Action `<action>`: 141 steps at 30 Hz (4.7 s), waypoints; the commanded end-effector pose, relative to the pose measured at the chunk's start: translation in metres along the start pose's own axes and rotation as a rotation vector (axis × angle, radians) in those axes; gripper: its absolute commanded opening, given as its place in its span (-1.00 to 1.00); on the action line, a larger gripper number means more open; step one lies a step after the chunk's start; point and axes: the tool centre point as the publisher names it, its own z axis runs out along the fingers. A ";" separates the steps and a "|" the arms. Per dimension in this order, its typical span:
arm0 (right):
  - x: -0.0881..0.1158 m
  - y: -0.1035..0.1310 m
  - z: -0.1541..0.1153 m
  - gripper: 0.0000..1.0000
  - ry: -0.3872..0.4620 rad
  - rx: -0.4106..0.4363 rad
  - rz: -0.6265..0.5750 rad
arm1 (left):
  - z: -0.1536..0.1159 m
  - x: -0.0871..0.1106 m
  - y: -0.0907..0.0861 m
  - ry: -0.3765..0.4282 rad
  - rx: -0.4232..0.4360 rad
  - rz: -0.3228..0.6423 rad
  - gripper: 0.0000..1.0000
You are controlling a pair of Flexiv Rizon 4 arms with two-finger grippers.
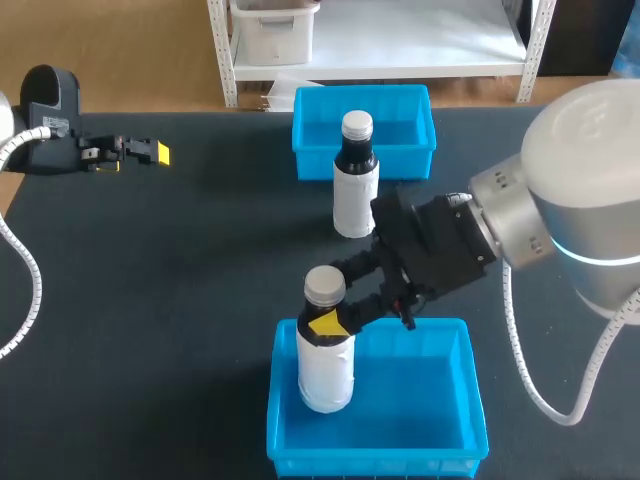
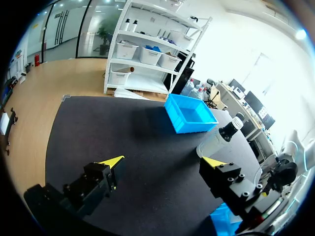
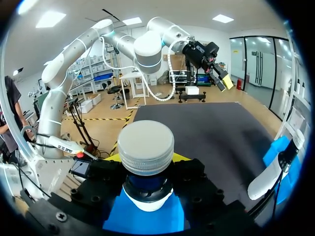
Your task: Pick up the bottle, and place it in the far bin if it is heavy, or in the near bin if it is light.
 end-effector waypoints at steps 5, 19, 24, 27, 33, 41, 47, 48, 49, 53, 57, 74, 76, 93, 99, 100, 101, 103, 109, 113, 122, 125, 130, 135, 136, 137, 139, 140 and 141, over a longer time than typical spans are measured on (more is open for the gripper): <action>0.002 -0.001 0.001 -0.05 0.005 -0.006 0.000 | 0.000 0.000 0.000 0.000 0.000 0.000 1.00; 0.003 0.000 0.002 1.00 0.014 -0.013 0.005 | 0.000 0.000 0.000 0.000 0.000 0.000 1.00; 0.008 -0.003 -0.008 1.00 0.024 0.009 0.023 | 0.000 0.000 0.000 0.000 0.000 0.000 1.00; 0.014 -0.005 -0.022 1.00 0.036 0.028 0.032 | 0.000 0.000 0.000 0.000 0.000 0.000 1.00; 0.029 -0.010 -0.059 1.00 0.076 0.083 0.051 | 0.000 0.000 0.000 0.000 0.000 0.000 1.00; 0.054 -0.041 -0.115 1.00 0.091 0.188 0.110 | 0.000 0.000 0.000 0.000 0.000 0.000 1.00; 0.068 -0.080 -0.146 1.00 0.082 0.238 0.138 | 0.000 0.000 0.000 0.000 0.000 0.000 1.00; 0.070 -0.088 -0.151 1.00 0.084 0.246 0.141 | 0.000 0.000 0.000 0.000 0.000 0.000 1.00; 0.072 -0.096 -0.155 1.00 0.085 0.256 0.144 | 0.000 0.000 0.000 0.000 0.000 0.000 1.00; 0.078 -0.129 -0.170 1.00 0.091 0.260 0.130 | 0.000 0.000 0.000 0.000 0.000 0.000 1.00; 0.081 -0.161 -0.178 1.00 0.093 0.249 0.109 | 0.000 0.000 0.000 0.000 0.000 0.000 1.00; 0.067 -0.262 -0.148 1.00 0.048 0.185 0.038 | 0.000 0.000 0.000 0.000 0.000 0.000 1.00; 0.063 -0.268 -0.143 1.00 0.045 0.180 0.027 | 0.000 0.000 0.000 0.000 0.000 0.000 1.00; 0.028 -0.271 -0.111 1.00 -0.015 0.116 -0.016 | 0.000 0.000 0.000 0.000 0.000 0.000 1.00; 0.025 -0.265 -0.103 1.00 -0.019 0.104 -0.020 | 0.000 0.000 0.000 0.000 0.000 0.000 1.00; 0.025 -0.264 -0.101 1.00 -0.019 0.103 -0.018 | 0.000 0.000 0.000 0.000 0.000 0.000 1.00; 0.025 -0.264 -0.099 1.00 -0.019 0.103 -0.018 | 0.000 0.000 0.000 0.000 0.000 0.000 1.00; 0.025 -0.264 -0.095 1.00 -0.019 0.101 -0.015 | 0.000 0.000 0.000 0.000 0.000 0.000 1.00; 0.022 -0.264 -0.082 1.00 -0.024 0.097 -0.009 | 0.000 0.000 0.000 0.000 0.000 0.000 1.00; 0.021 -0.264 -0.078 1.00 -0.024 0.094 -0.008 | 0.000 0.000 0.000 0.000 0.000 0.000 1.00; 0.022 -0.267 -0.073 1.00 -0.025 0.099 -0.002 | 0.000 0.000 0.000 0.000 0.000 0.000 1.00; 0.021 -0.267 -0.072 0.80 -0.027 0.101 -0.001 | 0.000 0.000 0.000 0.000 0.000 0.000 1.00; 0.021 -0.267 -0.072 0.11 -0.030 0.101 0.000 | 0.000 0.000 0.000 0.000 0.000 0.000 1.00; 0.023 -0.268 -0.072 -0.01 -0.031 0.103 0.003 | 0.000 0.000 0.000 0.000 0.000 0.000 1.00; 0.024 -0.268 -0.072 -0.01 -0.030 0.103 0.003 | 0.000 0.000 0.000 0.000 0.000 0.000 1.00; 0.024 -0.268 -0.071 -0.02 -0.030 0.103 0.004 | 0.000 0.000 0.000 0.000 0.000 0.000 1.00; 0.024 -0.268 -0.071 -0.07 -0.029 0.103 0.005 | 0.000 0.000 0.000 0.000 0.000 0.000 1.00; 0.024 -0.268 -0.071 -0.16 -0.030 0.104 0.005 | 0.000 0.000 0.000 0.000 0.000 0.000 1.00; 0.024 -0.268 -0.072 -0.35 -0.031 0.104 0.004 | 0.000 0.000 0.000 0.000 0.000 0.000 1.00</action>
